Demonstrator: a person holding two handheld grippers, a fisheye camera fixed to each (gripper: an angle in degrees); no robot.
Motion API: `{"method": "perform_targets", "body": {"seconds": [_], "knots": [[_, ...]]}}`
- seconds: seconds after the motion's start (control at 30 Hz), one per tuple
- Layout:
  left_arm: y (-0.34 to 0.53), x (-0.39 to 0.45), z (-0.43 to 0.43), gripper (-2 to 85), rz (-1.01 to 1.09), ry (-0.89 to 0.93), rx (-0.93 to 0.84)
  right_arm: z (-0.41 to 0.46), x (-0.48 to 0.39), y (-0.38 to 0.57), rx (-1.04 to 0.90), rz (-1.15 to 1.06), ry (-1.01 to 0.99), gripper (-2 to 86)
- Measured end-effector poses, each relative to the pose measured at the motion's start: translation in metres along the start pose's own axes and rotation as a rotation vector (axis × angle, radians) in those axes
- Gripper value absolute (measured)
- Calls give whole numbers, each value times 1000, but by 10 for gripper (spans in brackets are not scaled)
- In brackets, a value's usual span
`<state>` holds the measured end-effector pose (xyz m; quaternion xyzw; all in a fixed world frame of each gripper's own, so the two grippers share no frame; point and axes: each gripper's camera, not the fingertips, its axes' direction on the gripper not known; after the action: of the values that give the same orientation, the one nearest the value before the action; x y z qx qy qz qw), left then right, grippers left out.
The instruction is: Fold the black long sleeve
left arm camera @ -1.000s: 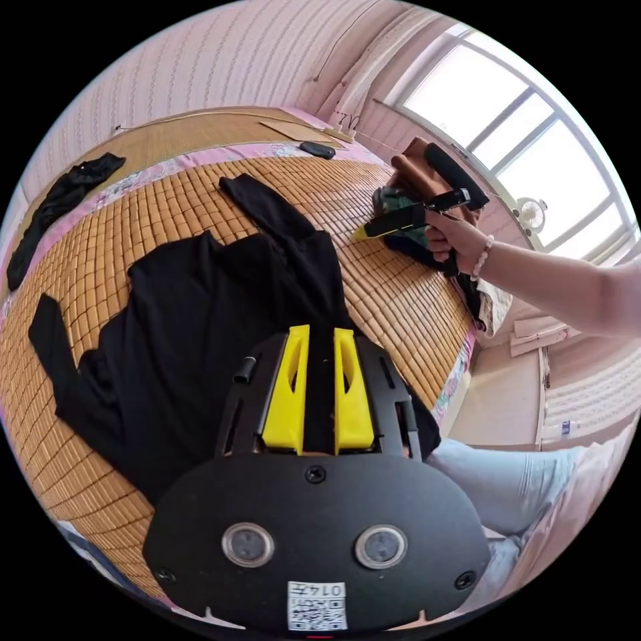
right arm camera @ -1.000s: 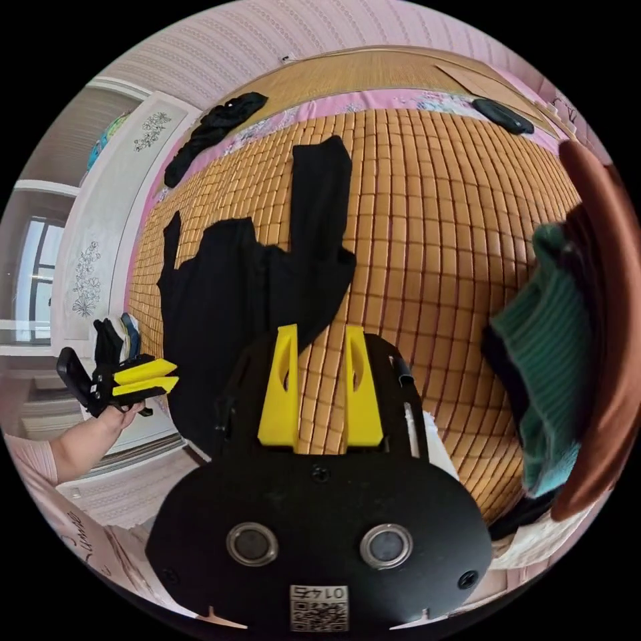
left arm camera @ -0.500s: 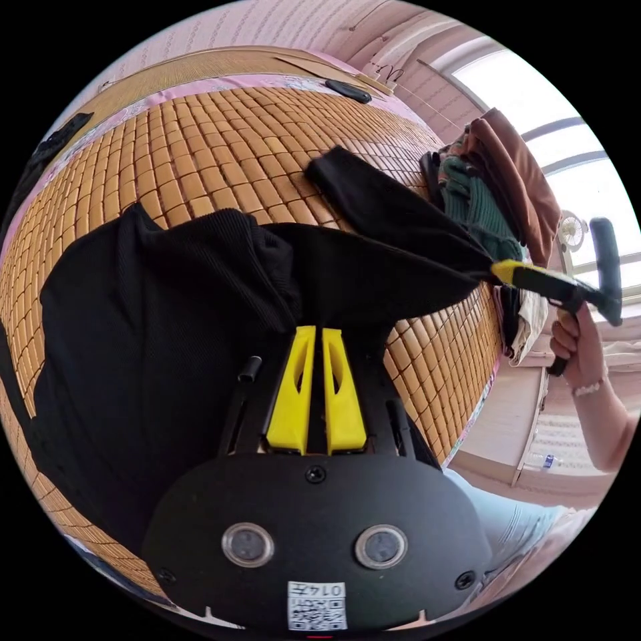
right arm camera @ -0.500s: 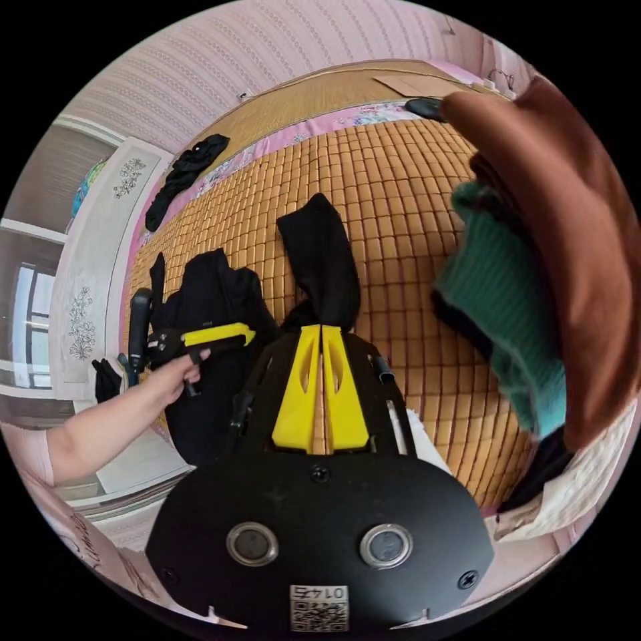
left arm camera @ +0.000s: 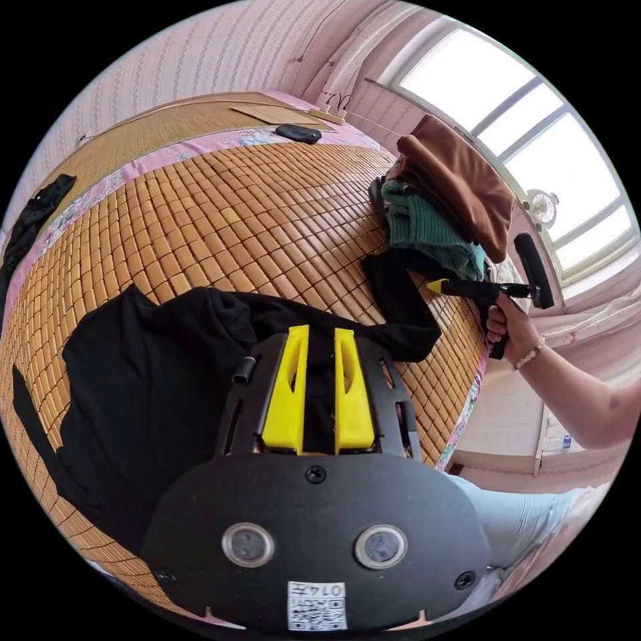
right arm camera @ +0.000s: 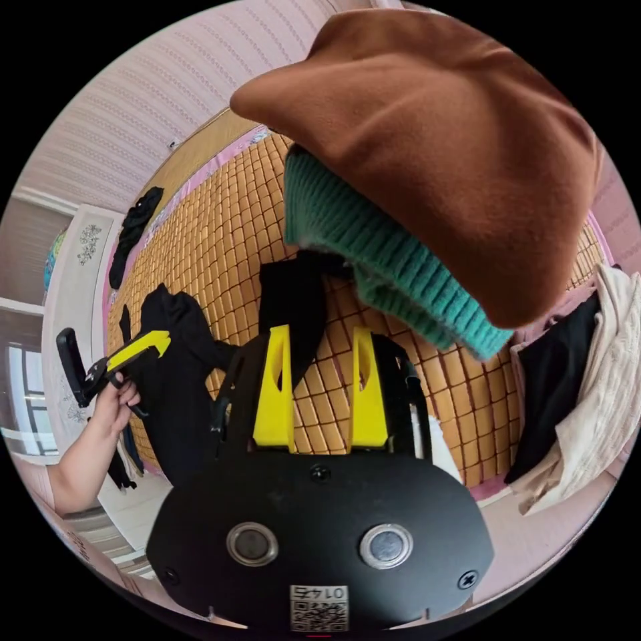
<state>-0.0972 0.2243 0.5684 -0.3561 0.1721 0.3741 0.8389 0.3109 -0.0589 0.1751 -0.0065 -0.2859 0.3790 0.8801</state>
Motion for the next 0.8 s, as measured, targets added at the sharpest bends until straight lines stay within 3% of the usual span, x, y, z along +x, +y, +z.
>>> {"method": "perform_targets", "body": {"seconds": [0.1,0.17,0.3,0.43,0.57,0.63,0.8], "knots": [[-10,7,42,67,1,-65,-121,28,11,-3,-66,41,29,10],[-7,8,67,48,26,-97,-150,25,22,10,-56,93,6,1],[-9,-1,68,0,-25,10,-139,-19,64,67,-98,250,-140,1],[-11,9,39,-7,-3,108,5,-77,87,110,-100,321,-221,5],[-28,19,48,7,23,62,3,-94,94,97,21,229,-70,19],[-36,18,59,25,12,65,-28,-88,116,91,22,293,24,47],[-48,26,56,49,39,48,-15,-82,122,114,-19,266,-32,89]]}}
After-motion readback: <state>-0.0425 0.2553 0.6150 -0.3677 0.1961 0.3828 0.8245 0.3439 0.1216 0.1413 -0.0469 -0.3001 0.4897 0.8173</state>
